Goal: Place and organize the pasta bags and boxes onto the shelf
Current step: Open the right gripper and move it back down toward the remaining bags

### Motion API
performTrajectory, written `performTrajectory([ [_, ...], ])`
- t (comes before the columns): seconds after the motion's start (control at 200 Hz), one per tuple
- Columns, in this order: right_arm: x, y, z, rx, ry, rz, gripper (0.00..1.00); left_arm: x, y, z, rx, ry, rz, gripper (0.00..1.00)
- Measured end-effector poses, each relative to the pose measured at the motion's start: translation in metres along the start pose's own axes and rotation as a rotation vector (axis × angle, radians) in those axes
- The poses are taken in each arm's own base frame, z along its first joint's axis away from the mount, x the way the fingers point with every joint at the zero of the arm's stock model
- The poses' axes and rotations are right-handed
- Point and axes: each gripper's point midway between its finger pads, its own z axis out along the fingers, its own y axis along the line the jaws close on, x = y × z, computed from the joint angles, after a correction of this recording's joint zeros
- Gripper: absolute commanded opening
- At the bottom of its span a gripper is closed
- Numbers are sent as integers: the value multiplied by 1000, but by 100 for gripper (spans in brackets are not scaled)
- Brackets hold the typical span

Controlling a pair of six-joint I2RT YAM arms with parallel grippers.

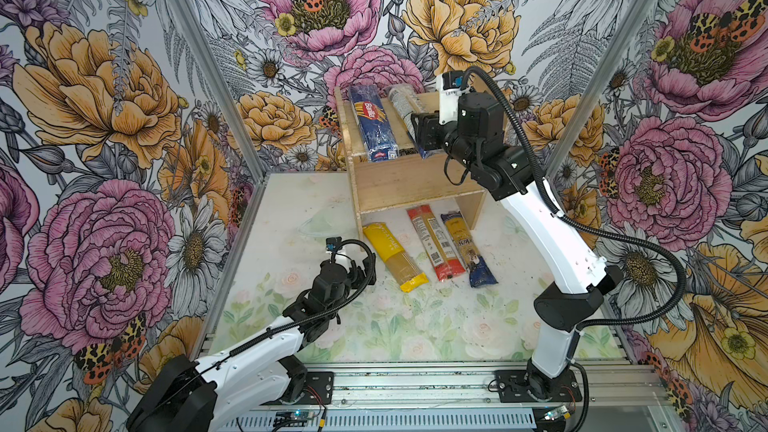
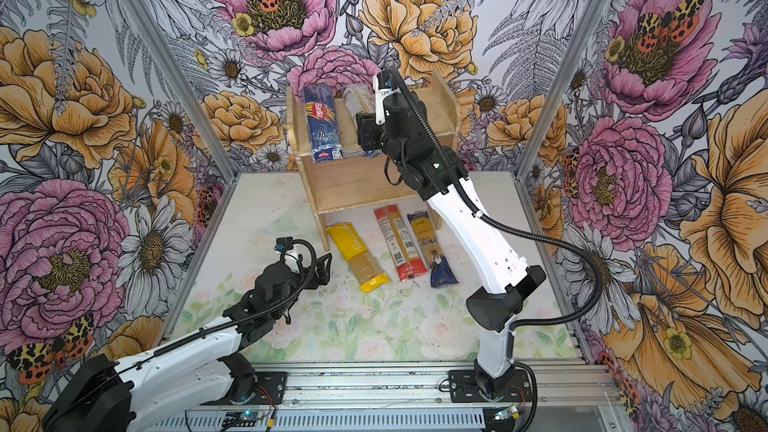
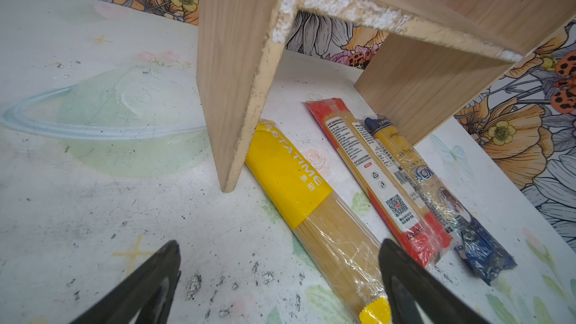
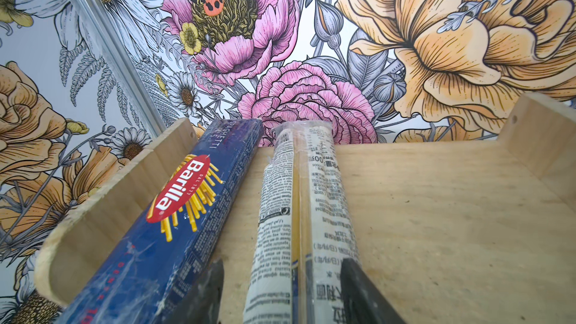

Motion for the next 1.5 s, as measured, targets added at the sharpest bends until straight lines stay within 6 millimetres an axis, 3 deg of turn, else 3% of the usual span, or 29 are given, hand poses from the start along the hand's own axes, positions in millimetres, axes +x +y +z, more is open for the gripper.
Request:
performTrajectory([
  [0.185,-13,1,-23,-23,-30,-34,76,0,0,0,0,0,0,99],
  [0.365,-24,-5,-59,-26,-61,-65,81,0,0,0,0,0,0,99],
  [0.545,-8,-15,-91,-23,-41,-83,84,2,0,1,-2,5,1,99],
  [0.801,50,-35,-129,2,51,-57,84,11,4,5,-18,36,10,99],
  [0.991,110,-55,-149,55,140,-1,85,14,4,6,-21,46,14,99],
  [1.501,246,-91,-135,167,424,173,87,14,-1,4,-5,44,8,99],
])
